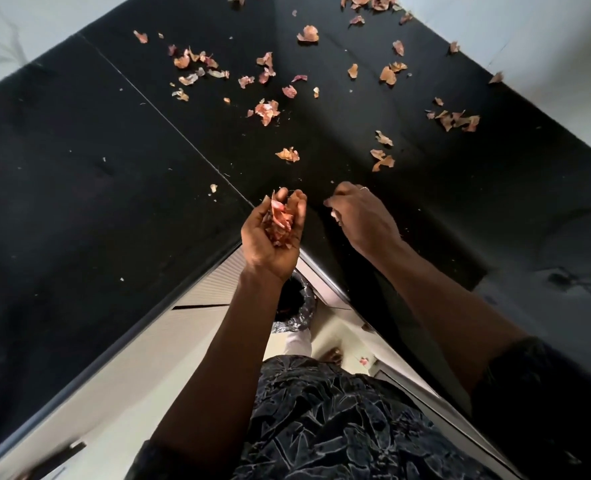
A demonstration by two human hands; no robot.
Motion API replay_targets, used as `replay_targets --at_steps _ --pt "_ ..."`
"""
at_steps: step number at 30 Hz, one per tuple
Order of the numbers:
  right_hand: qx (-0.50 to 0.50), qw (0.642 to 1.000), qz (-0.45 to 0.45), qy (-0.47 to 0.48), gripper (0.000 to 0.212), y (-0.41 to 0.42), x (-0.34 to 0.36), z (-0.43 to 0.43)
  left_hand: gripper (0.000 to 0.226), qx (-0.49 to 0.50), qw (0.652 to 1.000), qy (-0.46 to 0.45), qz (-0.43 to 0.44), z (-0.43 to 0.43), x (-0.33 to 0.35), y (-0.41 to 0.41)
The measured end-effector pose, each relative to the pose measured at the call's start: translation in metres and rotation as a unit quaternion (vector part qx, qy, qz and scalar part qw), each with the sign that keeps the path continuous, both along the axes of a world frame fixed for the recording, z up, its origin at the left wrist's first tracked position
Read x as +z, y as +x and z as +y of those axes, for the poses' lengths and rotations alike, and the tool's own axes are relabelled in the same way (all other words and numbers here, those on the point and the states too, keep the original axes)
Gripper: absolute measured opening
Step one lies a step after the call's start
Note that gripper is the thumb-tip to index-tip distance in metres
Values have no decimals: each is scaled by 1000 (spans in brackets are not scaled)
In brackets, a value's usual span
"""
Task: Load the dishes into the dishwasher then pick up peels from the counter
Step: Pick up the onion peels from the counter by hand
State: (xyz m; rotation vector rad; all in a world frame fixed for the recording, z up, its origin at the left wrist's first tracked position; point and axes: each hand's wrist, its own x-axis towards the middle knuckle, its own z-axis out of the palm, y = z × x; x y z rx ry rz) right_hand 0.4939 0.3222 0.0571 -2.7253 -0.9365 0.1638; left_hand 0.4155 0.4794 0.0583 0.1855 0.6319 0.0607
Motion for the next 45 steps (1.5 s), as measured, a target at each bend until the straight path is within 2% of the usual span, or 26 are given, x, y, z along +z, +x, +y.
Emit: replay_targets --at_steps 2,5,9,12,15,18,23,31,35,41,45 --pt "-22 1000 2 8 19 0 0 -6 30 -3 1000 -5 1 -3 0 -2" --pt "-113 991 35 58 16 6 1 -25 29 -11 1000 -9 -4 -9 -1 -7" --pt "-240 957 85 142 14 16 16 -46 29 -20 1000 -6 -2 -17 -3 -14" --pt "-285 928 118 207 13 17 32 -55 30 -23 1000 -8 3 -21 -5 -17" --pt "-265 924 122 246 13 3 48 -50 29 -42 999 -10 3 -27 -5 -19" --pt "-199 938 94 268 12 -21 61 -32 29 -82 997 -8 2 -40 -3 -20" --pt "-91 975 48 195 14 -55 59 -14 27 -141 988 53 26 -63 4 -21" --pt "-98 981 46 160 21 -66 66 -28 30 -186 979 78 21 -76 7 -29" --pt "-118 967 72 214 19 -59 73 -49 28 -190 980 48 25 -82 9 -28" --pt "-112 978 67 162 25 -53 74 -68 30 -210 977 45 12 -93 13 -19" --pt "-148 966 63 202 25 -47 78 -81 33 -206 978 8 -10 -95 14 -13"
